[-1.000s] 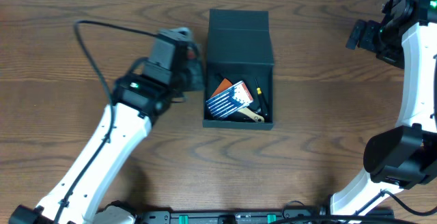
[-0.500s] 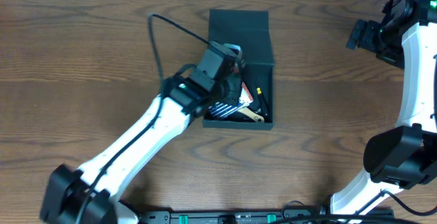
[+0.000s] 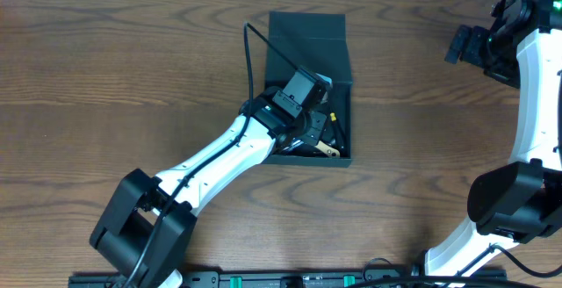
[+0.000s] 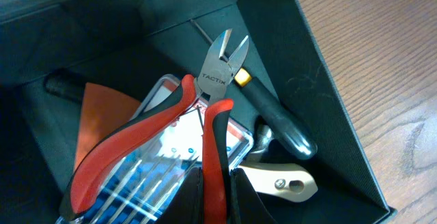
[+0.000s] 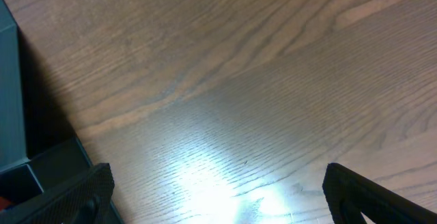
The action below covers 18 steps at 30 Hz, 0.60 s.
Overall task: Pack container
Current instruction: 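Lower the pliers into the box and open the left gripper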
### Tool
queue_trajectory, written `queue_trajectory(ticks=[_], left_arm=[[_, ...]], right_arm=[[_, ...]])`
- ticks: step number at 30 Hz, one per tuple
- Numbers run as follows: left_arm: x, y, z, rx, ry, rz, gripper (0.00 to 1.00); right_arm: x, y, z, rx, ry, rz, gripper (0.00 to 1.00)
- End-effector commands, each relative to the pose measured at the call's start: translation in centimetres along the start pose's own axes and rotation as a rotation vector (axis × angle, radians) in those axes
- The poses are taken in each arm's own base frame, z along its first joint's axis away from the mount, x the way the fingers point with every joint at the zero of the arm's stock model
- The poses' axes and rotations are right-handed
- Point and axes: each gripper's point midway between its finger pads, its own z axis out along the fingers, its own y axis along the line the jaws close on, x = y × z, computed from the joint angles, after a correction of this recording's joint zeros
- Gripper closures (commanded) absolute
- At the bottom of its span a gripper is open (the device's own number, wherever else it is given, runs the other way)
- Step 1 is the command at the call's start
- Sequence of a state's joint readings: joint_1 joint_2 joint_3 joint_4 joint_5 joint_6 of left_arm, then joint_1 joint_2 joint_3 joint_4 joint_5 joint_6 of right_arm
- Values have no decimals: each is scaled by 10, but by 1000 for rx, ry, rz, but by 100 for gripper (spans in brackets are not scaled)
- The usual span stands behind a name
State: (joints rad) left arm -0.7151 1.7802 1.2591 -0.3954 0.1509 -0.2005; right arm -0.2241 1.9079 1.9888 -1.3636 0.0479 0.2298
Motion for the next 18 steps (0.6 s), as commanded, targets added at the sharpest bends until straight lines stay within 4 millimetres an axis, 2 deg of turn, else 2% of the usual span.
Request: queue_trajectory(ticks=[1, 9, 18], left_arm=[[-5, -3, 5, 4, -8, 43, 94], [-4, -2, 16, 3, -4, 55, 94], [10, -2, 37, 25, 52, 50, 94]], right_arm=[[-3, -1, -6, -3, -19, -3, 1], [-3, -1, -6, -3, -19, -3, 1], [-3, 0, -6, -4, -19, -4, 1]])
